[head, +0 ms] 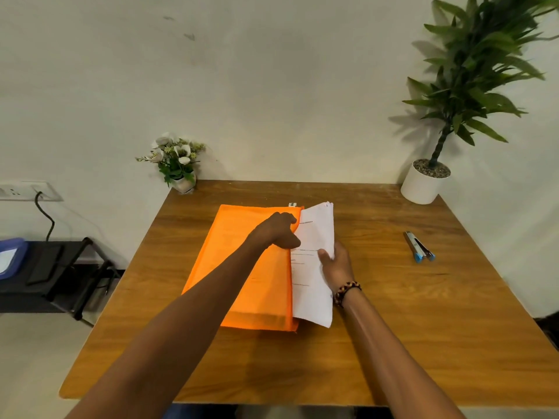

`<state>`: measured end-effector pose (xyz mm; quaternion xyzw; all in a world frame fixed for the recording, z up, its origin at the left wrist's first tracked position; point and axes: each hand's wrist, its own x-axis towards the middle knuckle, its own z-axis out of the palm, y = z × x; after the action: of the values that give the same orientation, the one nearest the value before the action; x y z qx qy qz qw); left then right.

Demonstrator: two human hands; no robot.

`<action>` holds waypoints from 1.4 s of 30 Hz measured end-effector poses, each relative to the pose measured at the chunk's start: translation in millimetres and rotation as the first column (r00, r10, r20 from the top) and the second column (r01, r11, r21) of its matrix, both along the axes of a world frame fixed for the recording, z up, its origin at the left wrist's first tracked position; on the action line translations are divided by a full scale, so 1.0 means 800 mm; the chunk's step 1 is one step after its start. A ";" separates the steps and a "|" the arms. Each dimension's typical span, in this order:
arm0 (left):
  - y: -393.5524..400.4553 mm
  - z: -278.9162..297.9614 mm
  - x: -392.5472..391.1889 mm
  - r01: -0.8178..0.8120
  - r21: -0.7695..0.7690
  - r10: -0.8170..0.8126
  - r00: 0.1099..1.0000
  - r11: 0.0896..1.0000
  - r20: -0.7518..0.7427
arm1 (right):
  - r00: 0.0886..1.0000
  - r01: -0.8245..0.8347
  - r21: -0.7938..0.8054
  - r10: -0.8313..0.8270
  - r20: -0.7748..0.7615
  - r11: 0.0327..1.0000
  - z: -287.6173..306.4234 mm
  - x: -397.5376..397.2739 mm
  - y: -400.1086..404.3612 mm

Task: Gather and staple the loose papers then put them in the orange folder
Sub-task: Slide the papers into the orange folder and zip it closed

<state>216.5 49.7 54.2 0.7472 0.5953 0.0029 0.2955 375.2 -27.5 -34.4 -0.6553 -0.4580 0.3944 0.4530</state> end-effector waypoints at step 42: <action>-0.004 -0.086 -0.144 -0.393 0.149 0.374 0.917 0.908 0.138 | 0.835 -0.379 -0.461 0.512 0.203 0.802 0.065 -0.059 0.022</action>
<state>101.6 46.2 -14.8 0.6372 0.7115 0.1522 0.2542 328.2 -9.7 17.7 -0.6605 -0.5761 0.4659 0.1215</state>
